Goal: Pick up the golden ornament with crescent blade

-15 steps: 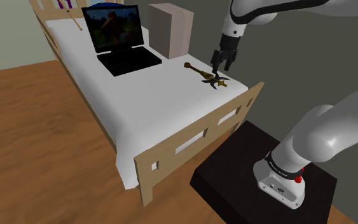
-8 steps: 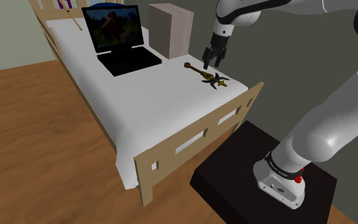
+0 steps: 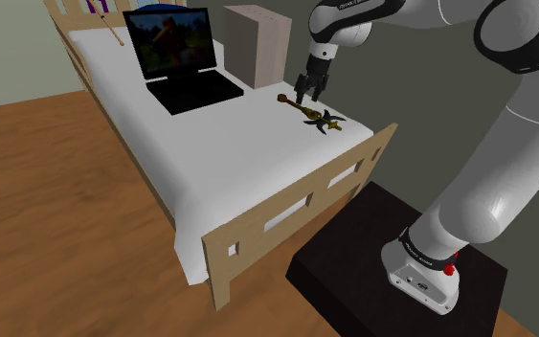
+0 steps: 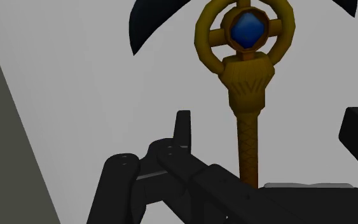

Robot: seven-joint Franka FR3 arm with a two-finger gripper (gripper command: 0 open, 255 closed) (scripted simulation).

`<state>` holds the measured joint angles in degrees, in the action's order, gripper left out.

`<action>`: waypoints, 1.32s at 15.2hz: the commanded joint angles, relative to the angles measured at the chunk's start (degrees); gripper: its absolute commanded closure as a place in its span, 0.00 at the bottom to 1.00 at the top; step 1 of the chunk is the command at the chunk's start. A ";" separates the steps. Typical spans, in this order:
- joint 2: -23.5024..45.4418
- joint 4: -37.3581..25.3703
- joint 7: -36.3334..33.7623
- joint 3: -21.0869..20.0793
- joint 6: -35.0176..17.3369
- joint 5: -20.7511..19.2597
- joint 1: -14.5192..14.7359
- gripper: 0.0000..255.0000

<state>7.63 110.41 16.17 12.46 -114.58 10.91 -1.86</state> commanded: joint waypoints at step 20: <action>-0.02 -0.26 0.04 0.04 0.25 -0.02 -0.04 1.00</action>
<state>7.97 110.41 16.37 12.48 -114.94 11.03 -1.92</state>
